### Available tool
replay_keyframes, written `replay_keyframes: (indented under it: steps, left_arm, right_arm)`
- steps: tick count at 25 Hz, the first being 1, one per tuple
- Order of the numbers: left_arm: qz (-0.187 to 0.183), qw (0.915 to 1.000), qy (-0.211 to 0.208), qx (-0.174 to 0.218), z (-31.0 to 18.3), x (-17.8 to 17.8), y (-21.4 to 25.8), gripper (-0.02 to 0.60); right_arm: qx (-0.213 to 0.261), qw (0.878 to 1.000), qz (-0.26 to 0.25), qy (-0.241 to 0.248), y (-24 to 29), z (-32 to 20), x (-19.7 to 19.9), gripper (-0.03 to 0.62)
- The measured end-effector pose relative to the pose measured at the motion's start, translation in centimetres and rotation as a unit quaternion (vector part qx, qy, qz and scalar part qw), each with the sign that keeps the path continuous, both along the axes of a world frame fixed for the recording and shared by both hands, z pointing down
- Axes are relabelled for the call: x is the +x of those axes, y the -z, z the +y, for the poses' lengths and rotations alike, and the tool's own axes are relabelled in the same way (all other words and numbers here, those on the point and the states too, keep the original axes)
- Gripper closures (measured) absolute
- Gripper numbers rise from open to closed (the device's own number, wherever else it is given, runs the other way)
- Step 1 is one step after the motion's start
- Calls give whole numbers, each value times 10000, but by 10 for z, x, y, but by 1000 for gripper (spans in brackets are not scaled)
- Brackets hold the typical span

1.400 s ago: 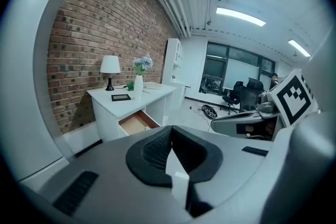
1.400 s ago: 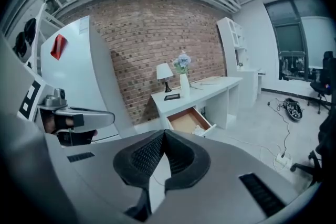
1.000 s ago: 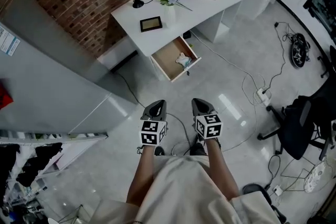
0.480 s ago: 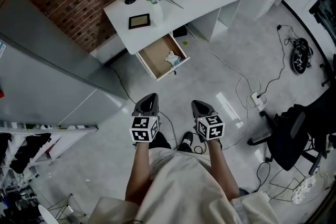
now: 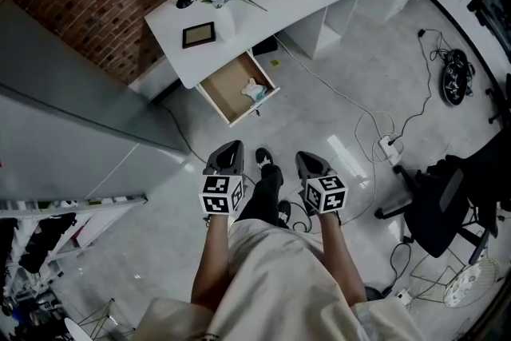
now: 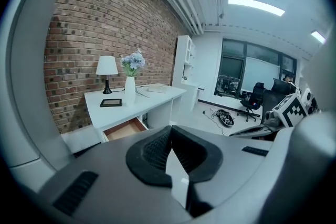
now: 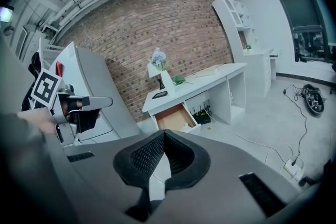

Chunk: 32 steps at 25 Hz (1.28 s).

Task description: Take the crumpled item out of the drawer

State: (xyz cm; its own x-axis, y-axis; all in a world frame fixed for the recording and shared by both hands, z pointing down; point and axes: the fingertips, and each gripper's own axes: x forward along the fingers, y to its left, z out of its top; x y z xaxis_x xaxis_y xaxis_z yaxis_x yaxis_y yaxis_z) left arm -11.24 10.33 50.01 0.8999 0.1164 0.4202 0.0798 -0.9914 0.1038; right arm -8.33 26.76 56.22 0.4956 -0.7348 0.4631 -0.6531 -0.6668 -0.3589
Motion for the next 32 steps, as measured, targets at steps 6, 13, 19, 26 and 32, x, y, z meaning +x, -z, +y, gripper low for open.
replay_keyframes:
  steps: [6,13,19,26,32]
  left_arm:
    - [121,9998,51,-124,-15,57,4,565]
    - [233,9979,472,-383,-82,126,13,565]
    - [152,9961,745,-443,-129,172,2,565]
    - [82,9910,1160,-669,-190,203,-11,565]
    - [-32,9877,1391,-712,-233,206,-35,565]
  right_arm:
    - [-114,9999,31,96,-1,-17,55,569]
    - [-270,9984,-8,496,-4,-78,122,569]
    - [-471,9941,-5,982,-8,-132,165,569]
    - [-767,9865,-36,1445,-11,-191,213,569]
    - [-923,9717,-14,2173,-27,-257,226,569]
